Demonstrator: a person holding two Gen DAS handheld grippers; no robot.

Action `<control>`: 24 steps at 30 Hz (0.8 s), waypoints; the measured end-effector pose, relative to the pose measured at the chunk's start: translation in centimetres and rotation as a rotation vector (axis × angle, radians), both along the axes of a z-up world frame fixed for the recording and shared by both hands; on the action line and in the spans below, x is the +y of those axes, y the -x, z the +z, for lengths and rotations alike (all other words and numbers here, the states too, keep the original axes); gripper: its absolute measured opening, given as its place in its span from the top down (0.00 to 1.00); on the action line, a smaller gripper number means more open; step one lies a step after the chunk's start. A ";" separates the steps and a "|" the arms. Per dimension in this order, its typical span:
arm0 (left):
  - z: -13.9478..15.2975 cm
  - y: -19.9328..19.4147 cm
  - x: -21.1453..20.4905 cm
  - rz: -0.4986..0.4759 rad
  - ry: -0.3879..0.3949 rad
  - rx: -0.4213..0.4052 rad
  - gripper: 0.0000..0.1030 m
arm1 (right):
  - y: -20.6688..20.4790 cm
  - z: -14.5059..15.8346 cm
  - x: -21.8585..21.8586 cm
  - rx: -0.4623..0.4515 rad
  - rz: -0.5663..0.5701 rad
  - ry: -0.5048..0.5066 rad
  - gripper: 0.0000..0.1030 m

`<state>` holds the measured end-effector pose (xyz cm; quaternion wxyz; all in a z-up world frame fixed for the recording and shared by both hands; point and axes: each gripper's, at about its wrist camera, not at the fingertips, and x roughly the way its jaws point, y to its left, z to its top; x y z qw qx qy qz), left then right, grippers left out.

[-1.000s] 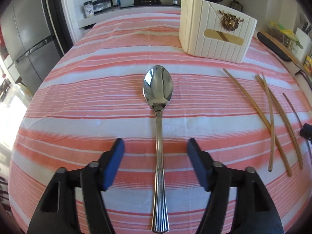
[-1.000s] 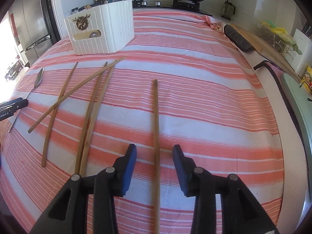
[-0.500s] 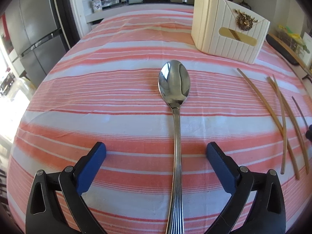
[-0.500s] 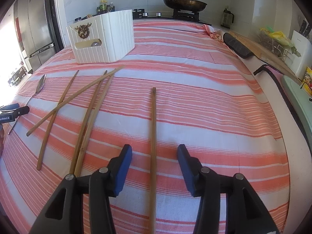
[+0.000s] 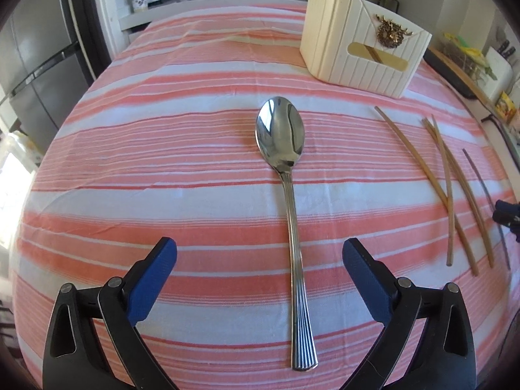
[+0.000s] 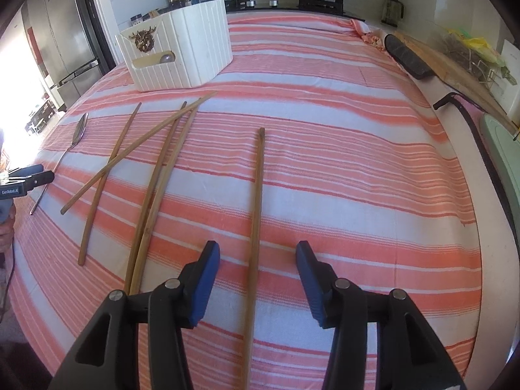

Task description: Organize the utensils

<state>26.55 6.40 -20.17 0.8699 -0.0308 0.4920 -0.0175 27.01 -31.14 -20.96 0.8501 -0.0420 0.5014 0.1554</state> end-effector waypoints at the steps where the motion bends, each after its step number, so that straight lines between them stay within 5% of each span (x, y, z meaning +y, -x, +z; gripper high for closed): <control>1: 0.1 -0.3 0.0 -0.011 0.002 0.004 0.01 | -0.2 0.1 -0.2 0.024 0.008 -0.002 0.52; 9: -0.6 -4.8 -1.6 -0.043 -0.111 0.088 0.01 | -3.1 0.0 0.5 0.134 0.077 0.069 0.52; 18: -0.9 -9.0 -1.4 0.048 -0.103 0.126 0.02 | -7.5 -0.2 3.8 0.123 0.082 0.130 0.57; 19: -0.9 -9.4 -1.6 0.051 -0.099 0.127 0.04 | -7.9 -0.1 4.0 0.127 0.064 0.120 0.66; 22: -0.3 -9.8 -2.1 0.041 -0.065 0.100 0.36 | -9.5 0.0 4.0 0.139 0.009 0.101 0.94; 23: -0.1 -9.9 -2.4 0.024 -0.068 0.090 0.60 | -9.9 0.0 3.8 0.145 -0.006 0.077 0.94; 24: 0.1 -9.9 -2.7 0.016 -0.079 0.092 0.59 | -10.2 0.0 3.6 0.145 -0.020 0.051 0.94</control>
